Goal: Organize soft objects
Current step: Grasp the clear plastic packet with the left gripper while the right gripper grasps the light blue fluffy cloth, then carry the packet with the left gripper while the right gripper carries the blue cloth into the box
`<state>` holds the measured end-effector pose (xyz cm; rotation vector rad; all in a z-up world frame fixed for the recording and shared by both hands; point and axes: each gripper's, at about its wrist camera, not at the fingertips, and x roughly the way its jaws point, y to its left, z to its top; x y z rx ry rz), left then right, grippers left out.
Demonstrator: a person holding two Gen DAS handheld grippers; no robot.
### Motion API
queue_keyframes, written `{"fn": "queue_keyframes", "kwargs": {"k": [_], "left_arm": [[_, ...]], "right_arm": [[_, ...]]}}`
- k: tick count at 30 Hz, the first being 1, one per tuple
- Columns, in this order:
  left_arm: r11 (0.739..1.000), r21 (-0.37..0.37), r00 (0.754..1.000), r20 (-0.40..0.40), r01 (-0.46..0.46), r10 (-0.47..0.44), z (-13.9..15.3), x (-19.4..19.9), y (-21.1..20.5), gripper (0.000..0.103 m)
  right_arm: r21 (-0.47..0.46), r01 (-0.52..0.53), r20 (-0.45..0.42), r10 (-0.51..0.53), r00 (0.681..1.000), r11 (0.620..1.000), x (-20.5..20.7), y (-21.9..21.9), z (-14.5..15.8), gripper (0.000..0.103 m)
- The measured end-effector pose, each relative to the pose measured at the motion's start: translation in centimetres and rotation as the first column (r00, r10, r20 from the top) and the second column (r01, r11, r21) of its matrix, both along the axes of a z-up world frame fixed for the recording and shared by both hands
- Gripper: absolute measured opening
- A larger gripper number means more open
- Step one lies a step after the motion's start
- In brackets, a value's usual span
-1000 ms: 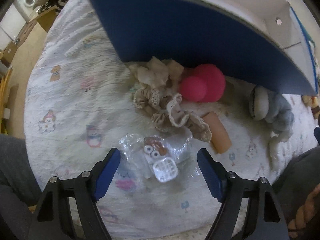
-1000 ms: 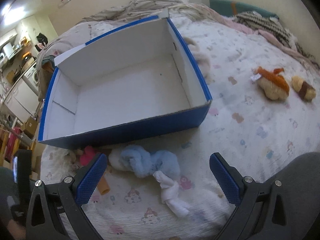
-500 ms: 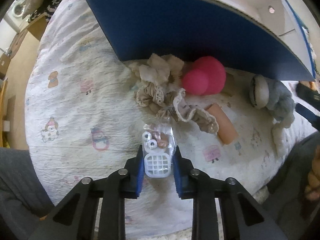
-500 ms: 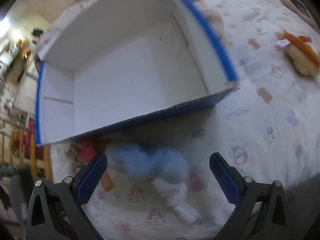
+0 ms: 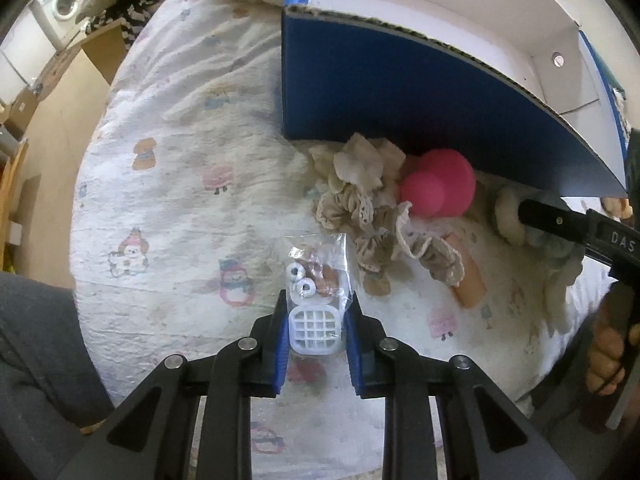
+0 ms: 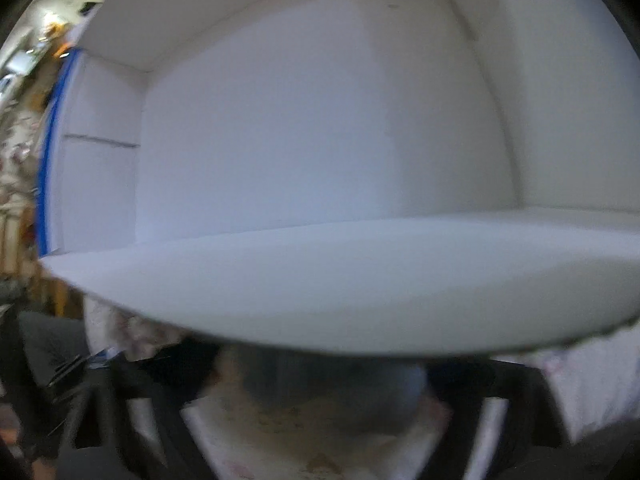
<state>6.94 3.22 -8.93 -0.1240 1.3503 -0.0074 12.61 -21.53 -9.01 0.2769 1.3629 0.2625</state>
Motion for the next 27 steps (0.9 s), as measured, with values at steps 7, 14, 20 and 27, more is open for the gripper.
{"fn": "queue_keyframes", "kwargs": {"k": [7,14,20,27], "left_arm": [[1.0,0.01,1.0,0.024,0.0,0.0,1.8,-0.7,-1.8,0.022],[1.0,0.022,0.999,0.037,-0.013,0.012,3.2,-0.8,-1.5,0.022],[0.998,0.049,0.998,0.057,-0.034,0.031,4.7,-1.3,-2.0,0.022],[0.994,0.088,0.99,0.133,-0.064,0.052,7.8,-2.2,-2.6,0.022]], "right_arm": [[0.035,-0.101,0.143,0.095,0.985,0.994,-0.9,2.3,2.7,0.03],[0.081,-0.14,0.217,0.12,0.969,0.987,-1.9,3.9,4.1,0.028],[0.116,-0.162,0.26,0.128,0.957,0.98,-3.3,2.5,5.5,0.028],[0.147,-0.185,0.302,0.134,0.944,0.972,-4.8,2.0,7.0,0.028]]}}
